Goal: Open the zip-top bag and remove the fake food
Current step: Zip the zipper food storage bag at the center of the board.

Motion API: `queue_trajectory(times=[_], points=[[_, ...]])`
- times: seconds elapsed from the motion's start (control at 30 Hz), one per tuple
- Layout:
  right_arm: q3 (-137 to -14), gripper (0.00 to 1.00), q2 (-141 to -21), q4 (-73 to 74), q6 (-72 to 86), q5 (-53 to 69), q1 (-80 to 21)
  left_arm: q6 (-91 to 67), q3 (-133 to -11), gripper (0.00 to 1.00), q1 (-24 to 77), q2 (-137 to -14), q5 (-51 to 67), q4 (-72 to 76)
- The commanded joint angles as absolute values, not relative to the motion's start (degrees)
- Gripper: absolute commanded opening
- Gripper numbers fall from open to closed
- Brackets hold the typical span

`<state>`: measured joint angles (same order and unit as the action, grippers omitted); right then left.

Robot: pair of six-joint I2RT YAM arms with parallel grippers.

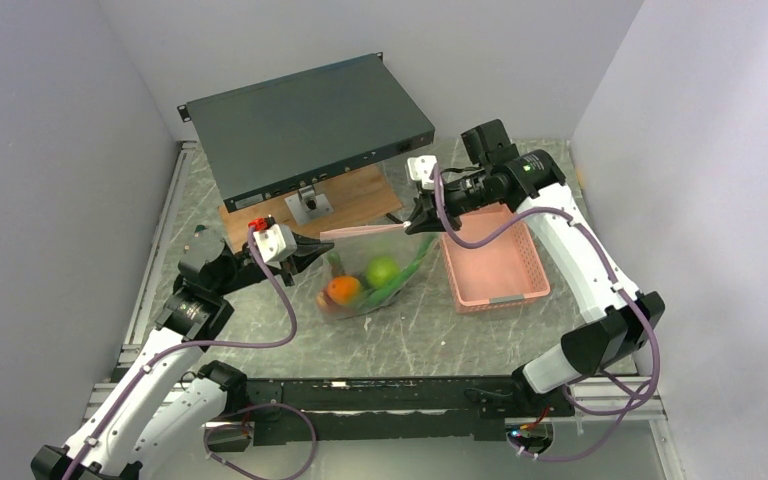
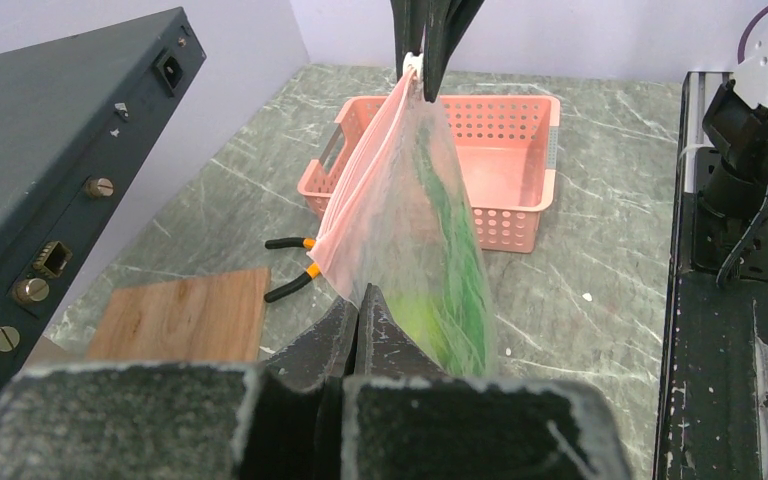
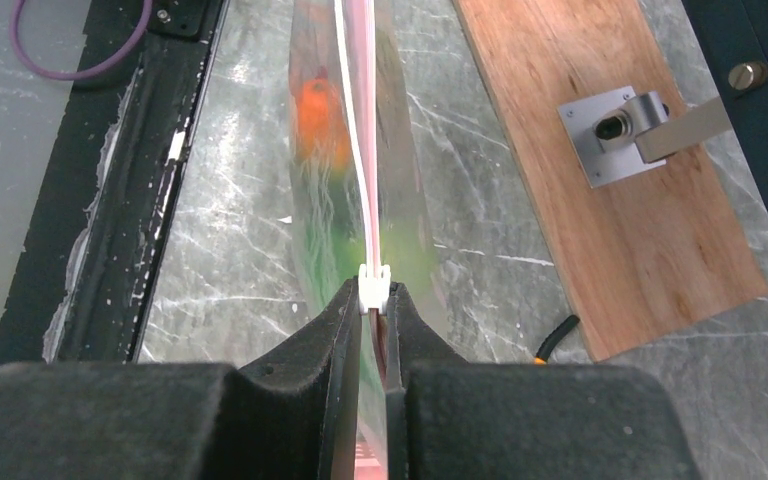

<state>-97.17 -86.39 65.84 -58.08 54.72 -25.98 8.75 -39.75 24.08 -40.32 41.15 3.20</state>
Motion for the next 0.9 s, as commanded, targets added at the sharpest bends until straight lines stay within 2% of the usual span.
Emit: queue_trajectory(times=[0.0, 0.87], points=[[-96.08, 0.00, -83.04, 65.18, -61.13, 55.20, -23.01, 8.53, -40.51, 0.00, 23.20, -39.90, 41.31, 4.33], [-92.23, 0.00, -80.12, 66.89, -65.59, 55.81, -17.06, 9.60, -40.69, 0.00, 23.03, -39.18, 40.21, 3.46]])
